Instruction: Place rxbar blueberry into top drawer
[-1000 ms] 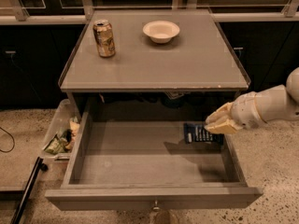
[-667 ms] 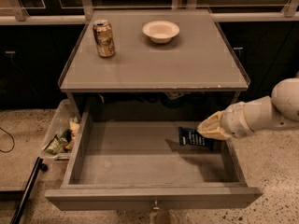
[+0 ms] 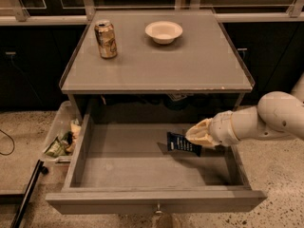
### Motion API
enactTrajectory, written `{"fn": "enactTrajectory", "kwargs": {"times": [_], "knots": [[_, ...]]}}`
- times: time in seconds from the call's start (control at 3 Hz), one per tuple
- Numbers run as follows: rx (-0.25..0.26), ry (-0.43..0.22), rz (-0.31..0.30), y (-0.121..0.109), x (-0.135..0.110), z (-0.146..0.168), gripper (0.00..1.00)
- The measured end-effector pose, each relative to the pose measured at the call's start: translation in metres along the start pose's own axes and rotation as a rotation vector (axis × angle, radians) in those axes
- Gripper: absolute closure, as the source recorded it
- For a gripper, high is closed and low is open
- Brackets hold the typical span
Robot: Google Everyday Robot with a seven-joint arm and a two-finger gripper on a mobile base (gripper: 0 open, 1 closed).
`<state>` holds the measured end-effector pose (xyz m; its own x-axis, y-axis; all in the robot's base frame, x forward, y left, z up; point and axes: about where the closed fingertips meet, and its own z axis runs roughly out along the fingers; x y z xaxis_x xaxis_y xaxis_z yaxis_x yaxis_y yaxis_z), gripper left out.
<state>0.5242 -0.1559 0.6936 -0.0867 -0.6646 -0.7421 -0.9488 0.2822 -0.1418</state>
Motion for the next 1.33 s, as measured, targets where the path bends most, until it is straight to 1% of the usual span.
{"fn": "enactTrajectory", "kwargs": {"times": [0.33,0.67,1.0,1.33], "knots": [[-0.069,-0.068,-0.010,0.021,-0.015,0.030,1.00],[-0.081,-0.103,-0.027,0.024,-0.021,0.044,1.00],[-0.080,-0.119,-0.035,0.022,-0.020,0.052,1.00],[-0.057,-0.111,-0.038,0.009,-0.012,0.051,1.00]]}}
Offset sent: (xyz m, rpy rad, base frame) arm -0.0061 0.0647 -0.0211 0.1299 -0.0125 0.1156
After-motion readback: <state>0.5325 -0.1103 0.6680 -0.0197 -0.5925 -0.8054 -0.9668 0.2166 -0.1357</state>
